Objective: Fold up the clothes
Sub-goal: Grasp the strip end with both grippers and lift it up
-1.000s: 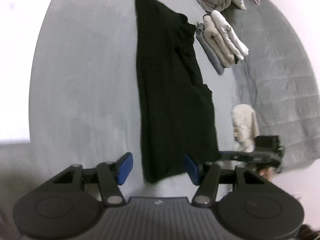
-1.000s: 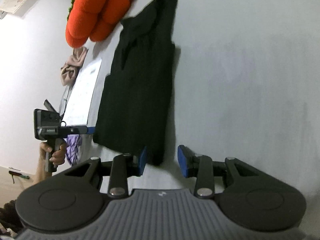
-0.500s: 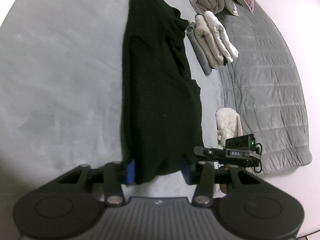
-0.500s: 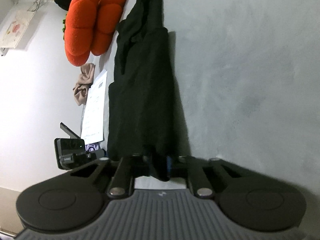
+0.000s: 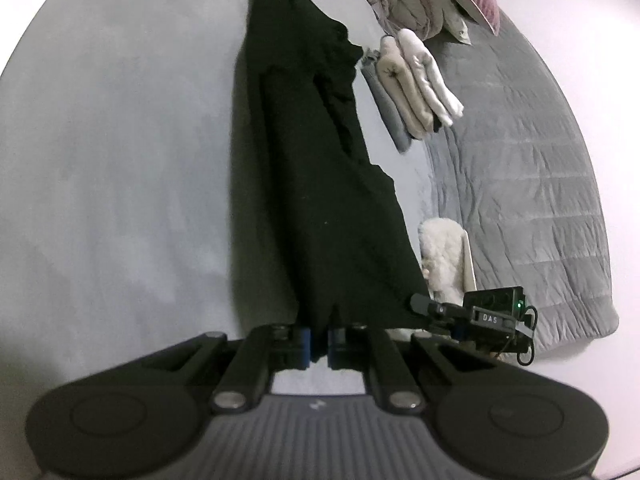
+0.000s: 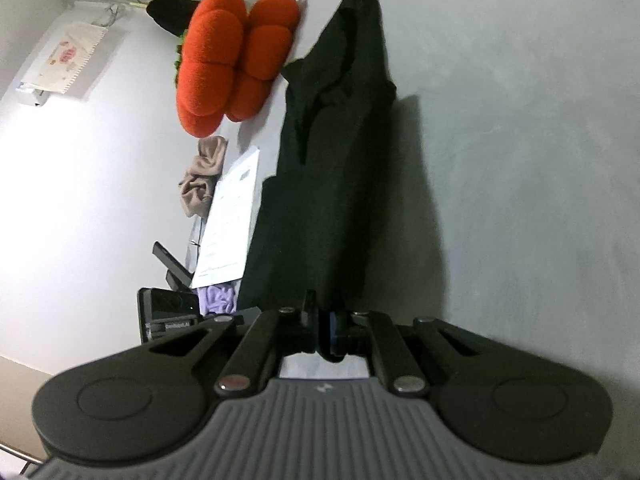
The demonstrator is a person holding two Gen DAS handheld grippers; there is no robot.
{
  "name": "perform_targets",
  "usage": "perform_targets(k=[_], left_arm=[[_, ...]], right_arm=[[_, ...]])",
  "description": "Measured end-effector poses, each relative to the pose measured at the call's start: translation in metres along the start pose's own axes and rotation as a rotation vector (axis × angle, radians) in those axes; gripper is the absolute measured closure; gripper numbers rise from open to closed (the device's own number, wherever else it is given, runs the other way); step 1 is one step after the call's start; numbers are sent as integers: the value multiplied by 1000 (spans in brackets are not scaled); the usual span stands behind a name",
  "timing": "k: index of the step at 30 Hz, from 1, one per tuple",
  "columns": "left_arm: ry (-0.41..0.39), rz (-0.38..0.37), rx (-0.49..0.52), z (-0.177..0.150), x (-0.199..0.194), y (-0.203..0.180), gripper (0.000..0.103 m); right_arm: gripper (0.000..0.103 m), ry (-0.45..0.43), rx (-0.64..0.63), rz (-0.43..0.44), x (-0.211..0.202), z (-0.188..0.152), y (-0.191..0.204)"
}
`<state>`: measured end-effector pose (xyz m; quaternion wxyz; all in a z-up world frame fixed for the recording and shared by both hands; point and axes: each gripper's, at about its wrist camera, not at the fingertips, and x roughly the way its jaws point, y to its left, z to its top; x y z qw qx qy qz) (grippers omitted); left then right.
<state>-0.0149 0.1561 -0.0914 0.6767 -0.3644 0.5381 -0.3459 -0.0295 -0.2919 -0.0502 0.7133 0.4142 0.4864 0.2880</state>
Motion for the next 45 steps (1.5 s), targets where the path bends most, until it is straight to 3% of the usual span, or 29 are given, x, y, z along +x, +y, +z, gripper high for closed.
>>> perform_targets(k=[13, 18, 24, 30, 38, 41, 42, 43, 44, 45], left_arm=[[-15, -88, -19, -104, -31, -17, 97], [-24, -95, -76, -116, -31, -6, 96], [-102, -190, -134, -89, -38, -8, 96], [-216, -250, -170, -36, -38, -18, 96], [-276, -204, -263, 31, -6, 3, 96], [-276, -179, -270, 49, 5, 11, 94], [-278, -172, -266, 54, 9, 13, 92], [-284, -161, -261, 59, 11, 15, 80], [-304, -149, -254, 61, 12, 17, 58], [-328, -151, -246, 60, 8, 20, 50]], right_arm=[[97, -4, 19, 6, -39, -85, 11], [97, 12, 43, 3, -40, -105, 7], [96, -31, 74, 57, -37, -83, 12], [96, -91, 83, 95, -25, -38, 24], [94, -129, 184, 83, 18, 25, 5], [88, -127, 210, 65, 33, 42, -10], [88, -127, 210, 63, 34, 46, -15], [87, -127, 209, 61, 36, 50, -20], [87, -130, 212, 63, 37, 52, -25], [85, -136, 216, 70, 39, 54, -30]])
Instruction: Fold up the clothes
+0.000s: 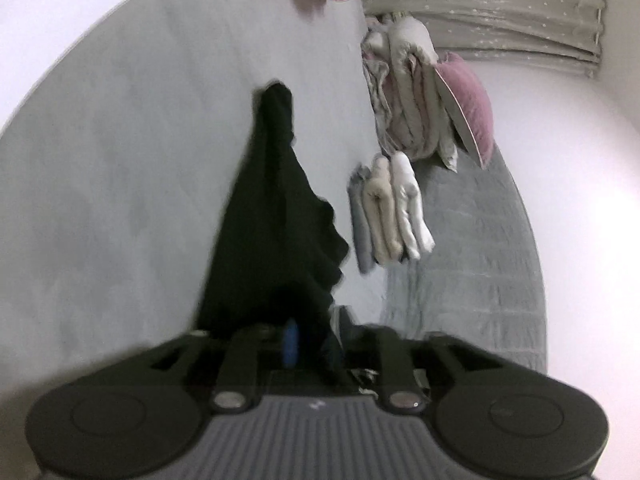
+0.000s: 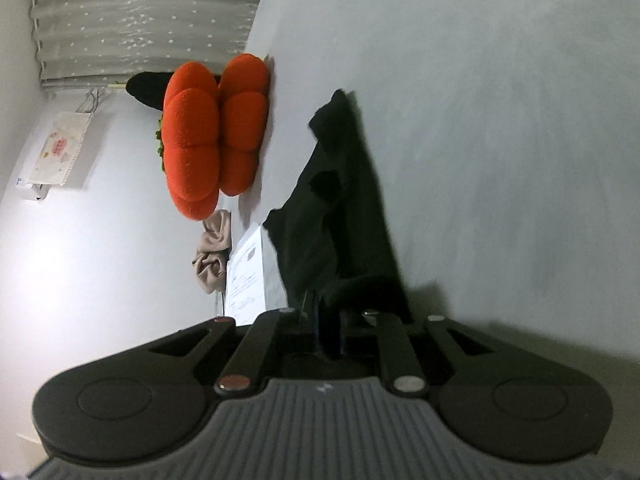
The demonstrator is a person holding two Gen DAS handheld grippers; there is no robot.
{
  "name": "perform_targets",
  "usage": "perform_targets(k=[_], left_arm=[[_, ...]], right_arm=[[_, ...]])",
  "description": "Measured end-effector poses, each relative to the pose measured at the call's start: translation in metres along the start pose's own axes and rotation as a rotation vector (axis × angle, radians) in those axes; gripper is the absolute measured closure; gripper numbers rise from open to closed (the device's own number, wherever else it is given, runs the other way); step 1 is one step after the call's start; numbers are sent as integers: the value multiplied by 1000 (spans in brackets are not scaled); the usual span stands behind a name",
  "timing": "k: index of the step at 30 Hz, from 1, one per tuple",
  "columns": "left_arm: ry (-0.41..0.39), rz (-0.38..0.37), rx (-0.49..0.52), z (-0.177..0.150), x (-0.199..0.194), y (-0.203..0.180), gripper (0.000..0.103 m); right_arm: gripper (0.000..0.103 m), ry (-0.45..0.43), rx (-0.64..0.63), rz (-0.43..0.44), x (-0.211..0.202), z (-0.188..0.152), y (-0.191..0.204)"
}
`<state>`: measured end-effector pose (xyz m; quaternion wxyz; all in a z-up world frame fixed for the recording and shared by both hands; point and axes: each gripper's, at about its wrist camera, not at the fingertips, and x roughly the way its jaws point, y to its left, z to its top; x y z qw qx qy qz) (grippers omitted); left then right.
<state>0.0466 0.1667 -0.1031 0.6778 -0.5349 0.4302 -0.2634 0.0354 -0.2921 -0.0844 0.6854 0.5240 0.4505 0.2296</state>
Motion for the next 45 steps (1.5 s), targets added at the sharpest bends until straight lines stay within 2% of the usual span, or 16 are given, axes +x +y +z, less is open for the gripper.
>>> perform_targets(k=[1, 3, 5, 7, 13, 18, 19, 20, 22, 24, 25, 30, 35, 39, 41, 45], left_arm=[[-21, -11, 8, 1, -6, 3, 47], [-58, -34, 20, 2, -17, 6, 47], [-85, -58, 45, 3, -22, 1, 47], [-108, -38, 134, -1, -24, -13, 47], [-177, 210, 504, -17, -9, -51, 47], [-182, 331, 594, -13, 11, -44, 51], [-172, 339, 609, -14, 14, -43, 58], [-160, 344, 624, -16, 17, -42, 73], [-146, 343, 628, -18, 21, -40, 97], [-151, 339, 639, -22, 22, -40, 97], [-176, 325, 660, -25, 17, -43, 97], [-285, 275, 731, -28, 2, -59, 98], [-290, 452, 727, -23, 18, -55, 95], [-347, 421, 819, -39, 10, -69, 85], [-341, 378, 886, -50, 11, -77, 80], [-204, 367, 918, -60, 36, -69, 79]], right_arm=[[83, -6, 5, 3, 0, 2, -3], [61, -24, 5, 10, -4, 6, -2], [54, -59, -49, 25, -9, 7, 8], [54, -94, -108, 39, -15, 7, 20], [54, -204, -443, -136, -5, -16, 61], [54, -250, -672, -361, 23, -28, 63], [54, -250, -688, -384, 27, -28, 61], [55, -244, -689, -388, 31, -27, 57], [67, -240, -701, -379, 36, -28, 51], [94, -240, -722, -369, 39, -31, 49], [96, -248, -734, -367, 39, -34, 49], [97, -331, -782, -327, 28, -47, 58], [91, -337, -768, -388, 38, -39, 56], [89, -377, -797, -417, 38, -44, 64], [89, -393, -866, -423, 38, -53, 73], [89, -334, -947, -409, 54, -67, 79]])
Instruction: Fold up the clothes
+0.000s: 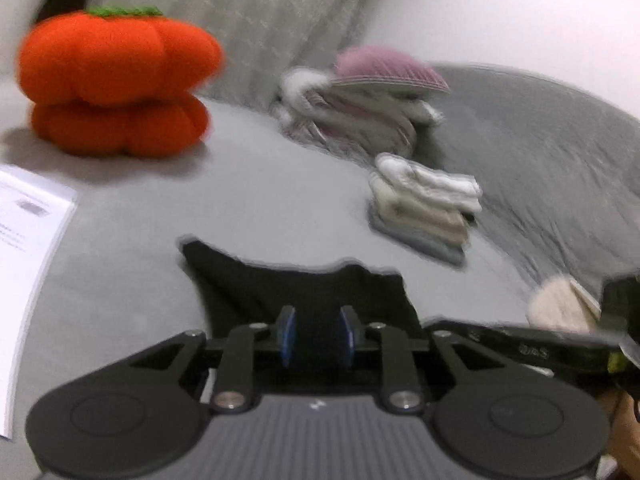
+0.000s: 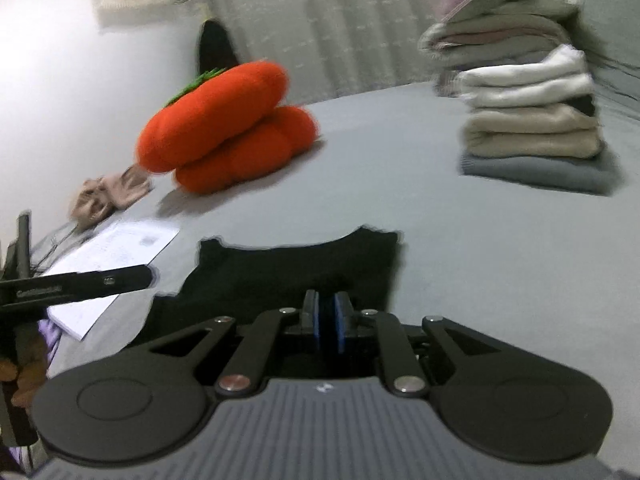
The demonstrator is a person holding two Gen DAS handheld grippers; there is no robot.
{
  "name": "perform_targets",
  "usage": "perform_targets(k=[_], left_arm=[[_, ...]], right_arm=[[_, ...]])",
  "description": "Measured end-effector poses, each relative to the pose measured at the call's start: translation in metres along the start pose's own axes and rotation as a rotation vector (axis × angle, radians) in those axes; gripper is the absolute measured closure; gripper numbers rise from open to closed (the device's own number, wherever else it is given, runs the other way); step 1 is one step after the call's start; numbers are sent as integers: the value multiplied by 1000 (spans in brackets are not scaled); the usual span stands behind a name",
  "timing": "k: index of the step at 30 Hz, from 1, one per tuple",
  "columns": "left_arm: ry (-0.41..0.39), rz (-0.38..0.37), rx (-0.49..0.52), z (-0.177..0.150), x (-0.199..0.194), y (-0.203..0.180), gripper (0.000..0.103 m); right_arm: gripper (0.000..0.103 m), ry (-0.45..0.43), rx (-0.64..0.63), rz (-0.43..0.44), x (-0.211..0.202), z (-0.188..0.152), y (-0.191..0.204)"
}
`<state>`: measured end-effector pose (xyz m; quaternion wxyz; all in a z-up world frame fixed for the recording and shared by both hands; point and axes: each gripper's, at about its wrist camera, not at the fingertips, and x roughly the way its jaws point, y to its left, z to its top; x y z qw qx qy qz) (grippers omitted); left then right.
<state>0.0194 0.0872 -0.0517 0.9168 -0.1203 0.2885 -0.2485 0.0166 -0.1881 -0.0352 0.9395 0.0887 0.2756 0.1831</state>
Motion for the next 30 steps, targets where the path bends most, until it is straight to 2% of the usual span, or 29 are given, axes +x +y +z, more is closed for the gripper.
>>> perform_targets(k=[1, 3, 5, 7, 13, 20, 22, 24, 30], left_arm=[[44, 3, -3, -5, 8, 1, 79], [76, 14, -28, -14, 15, 8, 79], [75, 5, -87, -10, 10, 18, 79], [66, 1, -135, -4, 4, 28, 78], [31, 53, -187, 23, 2, 52, 76], [49, 109, -205, 42, 35, 74, 77], [52, 107, -226, 42, 40, 82, 80], [56, 101, -244, 40, 45, 88, 80], [66, 92, -188, 40, 58, 87, 84]], right_arm=[[89, 18, -12, -1, 5, -3, 2], [90, 53, -24, -18, 14, -9, 0], [92, 64, 13, -19, 15, -8, -8], [90, 68, 62, -10, 13, -5, -16], [87, 68, 131, 32, 7, 16, -22], [86, 130, 85, 95, 37, 42, -7], [84, 151, 50, 116, 50, 48, 2], [60, 168, 14, 139, 65, 55, 13], [59, 199, -90, 182, 112, 68, 43]])
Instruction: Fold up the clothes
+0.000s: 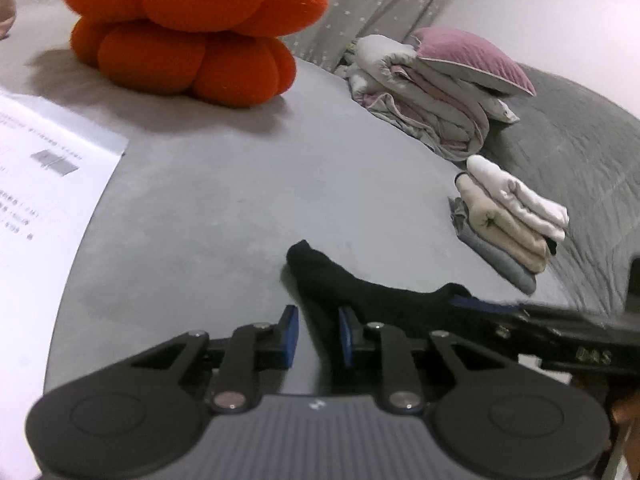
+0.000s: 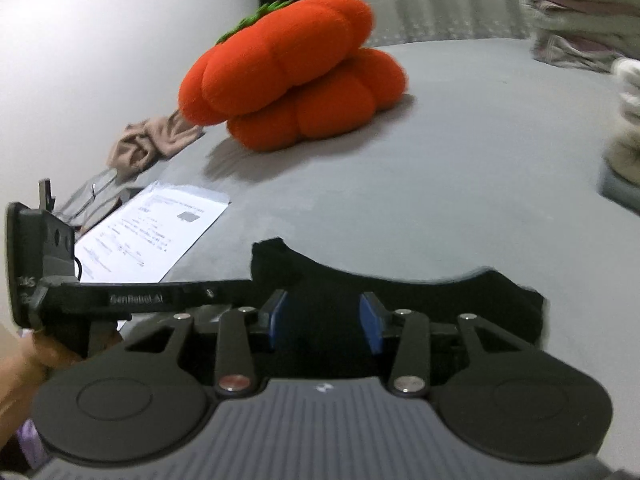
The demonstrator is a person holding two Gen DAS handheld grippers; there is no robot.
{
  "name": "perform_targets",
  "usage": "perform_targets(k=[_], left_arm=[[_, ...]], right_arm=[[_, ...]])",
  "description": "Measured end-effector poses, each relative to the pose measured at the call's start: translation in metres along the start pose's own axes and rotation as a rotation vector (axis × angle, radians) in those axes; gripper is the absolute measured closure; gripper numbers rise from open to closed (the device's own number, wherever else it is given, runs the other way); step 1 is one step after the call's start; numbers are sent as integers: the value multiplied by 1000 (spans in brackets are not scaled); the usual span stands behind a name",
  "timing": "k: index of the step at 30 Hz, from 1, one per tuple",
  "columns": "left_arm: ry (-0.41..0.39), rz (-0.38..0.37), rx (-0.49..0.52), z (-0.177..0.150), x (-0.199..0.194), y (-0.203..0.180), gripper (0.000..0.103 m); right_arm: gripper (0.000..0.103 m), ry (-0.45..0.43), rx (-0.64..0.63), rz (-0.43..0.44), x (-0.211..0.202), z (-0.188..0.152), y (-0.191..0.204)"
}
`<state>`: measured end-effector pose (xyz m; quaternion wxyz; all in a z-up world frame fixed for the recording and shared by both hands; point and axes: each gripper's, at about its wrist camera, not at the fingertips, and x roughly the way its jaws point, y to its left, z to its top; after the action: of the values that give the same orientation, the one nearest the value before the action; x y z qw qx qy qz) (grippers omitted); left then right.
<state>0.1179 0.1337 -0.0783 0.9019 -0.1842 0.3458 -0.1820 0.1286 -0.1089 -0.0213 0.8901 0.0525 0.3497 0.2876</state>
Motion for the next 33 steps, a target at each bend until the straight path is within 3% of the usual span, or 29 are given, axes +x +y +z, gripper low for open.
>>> perform_targets(k=[5, 7, 8, 9, 12, 14, 22, 24, 33], left_arm=[[1, -1, 15, 0, 2, 2, 87], [1, 1, 30, -1, 3, 1, 87], [1, 2, 37, -1, 4, 1, 87], [2, 3, 44, -1, 4, 0, 87], [12, 3, 51, 1, 4, 0, 86], [21, -9, 47, 3, 5, 0, 79], [20, -33, -19, 13, 13, 1, 64], [18, -26, -12, 16, 18, -1, 64], [13, 18, 13, 25, 33, -5, 79]], right_arm=[[62, 37, -63, 18, 40, 10, 13], [73, 49, -76, 27, 51, 11, 16], [90, 52, -82, 33, 54, 10, 17], [99, 54, -89, 41, 55, 9, 18], [99, 1, -53, 33, 44, 7, 13], [99, -29, -4, 11, 37, 6, 3], [97, 20, 58, -52, 41, 3, -9], [91, 28, 53, -53, 40, 6, -7], [90, 50, 8, -74, 38, 4, 0]])
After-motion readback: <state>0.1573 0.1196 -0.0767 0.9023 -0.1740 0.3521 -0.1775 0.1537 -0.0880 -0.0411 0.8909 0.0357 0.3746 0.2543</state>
